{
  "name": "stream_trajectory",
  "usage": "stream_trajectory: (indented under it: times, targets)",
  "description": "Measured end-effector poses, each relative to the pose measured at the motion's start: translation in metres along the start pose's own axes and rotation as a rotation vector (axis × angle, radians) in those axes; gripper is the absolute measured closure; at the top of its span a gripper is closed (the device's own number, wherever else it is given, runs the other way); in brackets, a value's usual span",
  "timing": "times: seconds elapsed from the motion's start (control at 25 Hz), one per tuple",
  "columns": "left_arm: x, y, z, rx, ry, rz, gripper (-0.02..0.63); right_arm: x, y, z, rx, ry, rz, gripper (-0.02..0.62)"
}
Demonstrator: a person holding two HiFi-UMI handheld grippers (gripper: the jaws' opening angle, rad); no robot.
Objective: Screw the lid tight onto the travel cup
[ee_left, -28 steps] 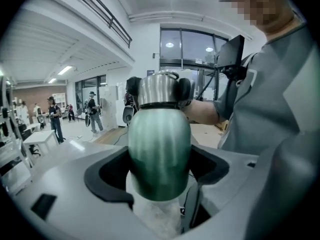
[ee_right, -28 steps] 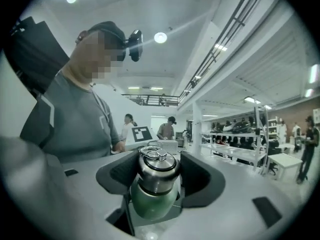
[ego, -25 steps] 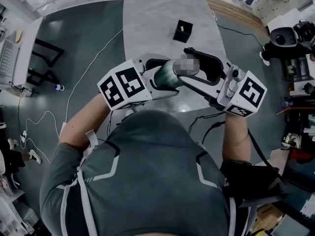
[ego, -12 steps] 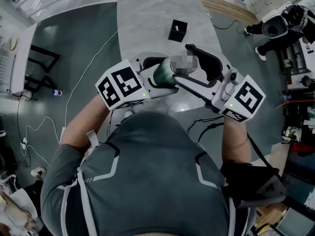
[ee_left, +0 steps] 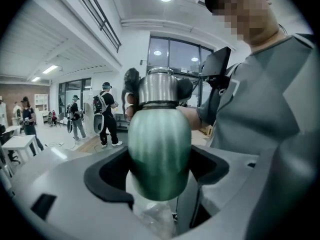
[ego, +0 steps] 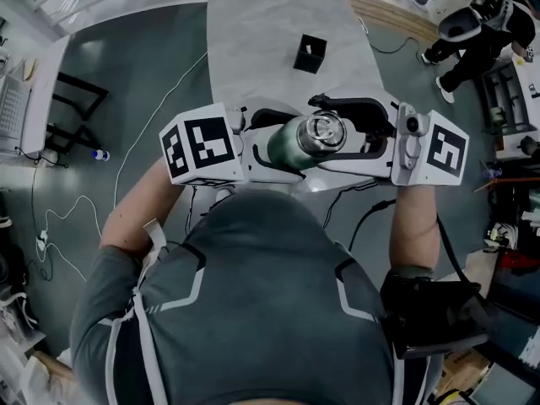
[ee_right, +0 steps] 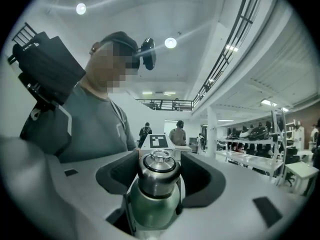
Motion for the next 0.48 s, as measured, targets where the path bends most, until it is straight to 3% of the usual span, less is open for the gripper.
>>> stream_trajectory:
  times: [0.2, 0.4, 0.48]
  targets:
    - [0.006, 0.011, -0.008, -0.009, 0.044, 0.106, 0.233, -0.003, -0.011, 0.000, -0.013, -0.025, -0.117, 0.319]
    - [0.021, 0.048, -0.030, 0.002, 0.169, 0.365, 0.233, -0.021, -0.047, -0.028, 0.137, 0.027, -0.469, 0.319]
    - [0.024, 0.055, -0.035, 0.009, 0.197, 0.405, 0.233, -0.025, -0.054, -0.035, 0.198, 0.025, -0.574, 0.319]
Point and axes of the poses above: the fingertips, and each gripper's own axes: x forward along the fingers, y to its left, z out of its top, the point moved 1 cm from there along -x, backward along the fingers, and after that the axes turned 13 degrees about z, right-handed, at the moved point
